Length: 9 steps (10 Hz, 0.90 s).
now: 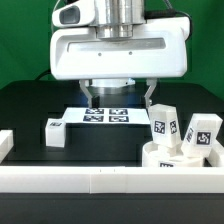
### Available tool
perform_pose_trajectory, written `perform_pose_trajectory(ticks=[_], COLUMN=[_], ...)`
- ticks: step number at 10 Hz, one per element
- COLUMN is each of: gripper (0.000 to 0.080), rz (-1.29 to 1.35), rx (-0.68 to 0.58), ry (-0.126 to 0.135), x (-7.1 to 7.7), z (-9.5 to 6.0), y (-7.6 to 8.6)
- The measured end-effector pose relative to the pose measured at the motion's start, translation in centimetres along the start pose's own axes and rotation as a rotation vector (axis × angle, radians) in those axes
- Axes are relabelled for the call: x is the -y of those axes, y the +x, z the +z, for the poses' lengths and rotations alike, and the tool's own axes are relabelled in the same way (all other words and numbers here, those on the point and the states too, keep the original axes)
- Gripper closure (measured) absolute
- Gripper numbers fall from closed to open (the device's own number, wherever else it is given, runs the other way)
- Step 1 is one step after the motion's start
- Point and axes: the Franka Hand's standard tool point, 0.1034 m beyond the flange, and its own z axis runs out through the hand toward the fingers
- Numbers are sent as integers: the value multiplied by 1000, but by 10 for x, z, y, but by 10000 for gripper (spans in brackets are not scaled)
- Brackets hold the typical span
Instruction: Assemble stool
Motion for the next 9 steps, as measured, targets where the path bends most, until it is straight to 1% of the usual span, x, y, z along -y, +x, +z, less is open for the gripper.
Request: perform_pose_trajectory(ticks=[2,3,4,6,8,9], gripper=[151,151,151,151,151,151], rz=[-83,-146,-162,-190,-197,-191], rx=[0,2,12,27,13,14], ry=[0,0,-8,-28,-49,-50], x=[1,-5,-23,-71,-103,-104], z=[0,1,4,15,22,22], y=[0,-1,-4,-21,-28,-29])
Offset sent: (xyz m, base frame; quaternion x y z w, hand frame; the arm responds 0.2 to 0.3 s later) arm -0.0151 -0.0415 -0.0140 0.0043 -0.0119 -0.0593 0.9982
